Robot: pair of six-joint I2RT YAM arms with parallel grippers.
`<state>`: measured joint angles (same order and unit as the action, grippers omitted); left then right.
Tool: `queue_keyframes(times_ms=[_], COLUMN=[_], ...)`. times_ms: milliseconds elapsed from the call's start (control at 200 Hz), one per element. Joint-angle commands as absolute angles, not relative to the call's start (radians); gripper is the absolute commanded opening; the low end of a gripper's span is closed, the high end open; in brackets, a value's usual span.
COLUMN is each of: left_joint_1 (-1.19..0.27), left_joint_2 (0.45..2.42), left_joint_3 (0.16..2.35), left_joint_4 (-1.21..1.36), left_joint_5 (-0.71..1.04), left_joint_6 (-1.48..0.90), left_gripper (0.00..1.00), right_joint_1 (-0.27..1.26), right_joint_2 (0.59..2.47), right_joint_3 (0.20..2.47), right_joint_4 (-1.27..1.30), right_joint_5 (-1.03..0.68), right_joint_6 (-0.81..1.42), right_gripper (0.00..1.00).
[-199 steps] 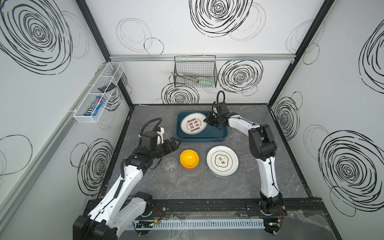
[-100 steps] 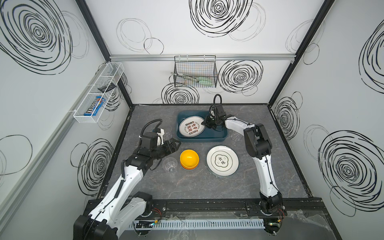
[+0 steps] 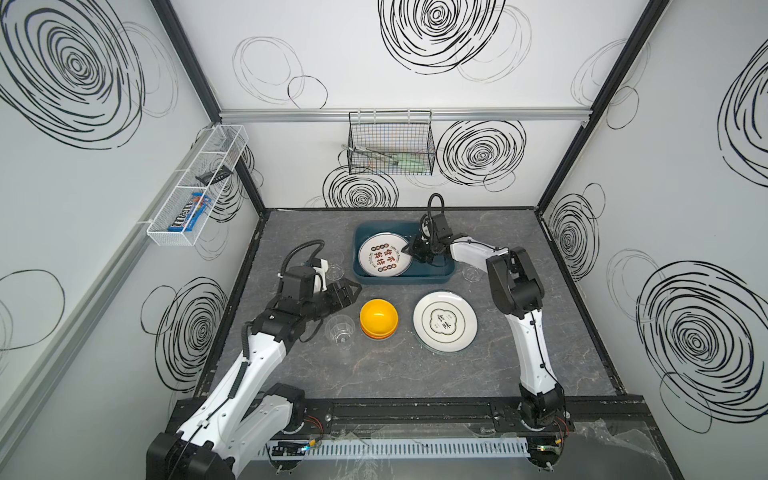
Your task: Place the mixed dishes into the plastic bin
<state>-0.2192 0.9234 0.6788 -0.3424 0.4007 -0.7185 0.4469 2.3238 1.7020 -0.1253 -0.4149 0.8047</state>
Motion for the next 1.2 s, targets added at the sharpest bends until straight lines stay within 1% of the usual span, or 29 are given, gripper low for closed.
queue_keyframes(times_ms=[0,190,340,460,705,911,1016,1196], left_joint_1=[-0.208,-0.214,-0.228,-0.260,-0.377,-0.481,-0.529,-0.614], left_joint_2=[0.908,0.908,0.904,0.911,0.957,1.017,1.056,1.127], left_joint_3=[0.670,0.673,0.682,0.694,0.752,0.805,0.832,0.869], left_joint_4=[-0.319,-0.323,-0.331,-0.339,-0.362,-0.368,-0.374,-0.361], left_joint_5=[0.400,0.394,0.381,0.371,0.312,0.267,0.245,0.206], left_joint_6=[-0.713,-0.709,-0.704,-0.698,-0.677,-0.666,-0.655,-0.653], left_gripper=[0.86,0.86,0.86,0.85,0.82,0.79,0.77,0.76], right_joint_1=[0.432,0.423,0.419,0.429,0.446,0.446,0.443,0.423], right_joint_2=[2.253,2.185,2.122,2.034,1.831,1.656,1.567,1.431], right_joint_3=[1.693,1.680,1.676,1.639,1.488,1.314,1.222,1.086], right_joint_4=[-0.157,-0.215,-0.265,-0.294,-0.339,-0.361,-0.377,-0.416], right_joint_5=[-0.384,-0.332,-0.305,-0.287,-0.293,-0.316,-0.322,-0.331], right_joint_6=[0.783,0.741,0.703,0.659,0.592,0.557,0.542,0.526], right_gripper=[0.36,0.43,0.43,0.42,0.42,0.42,0.43,0.45])
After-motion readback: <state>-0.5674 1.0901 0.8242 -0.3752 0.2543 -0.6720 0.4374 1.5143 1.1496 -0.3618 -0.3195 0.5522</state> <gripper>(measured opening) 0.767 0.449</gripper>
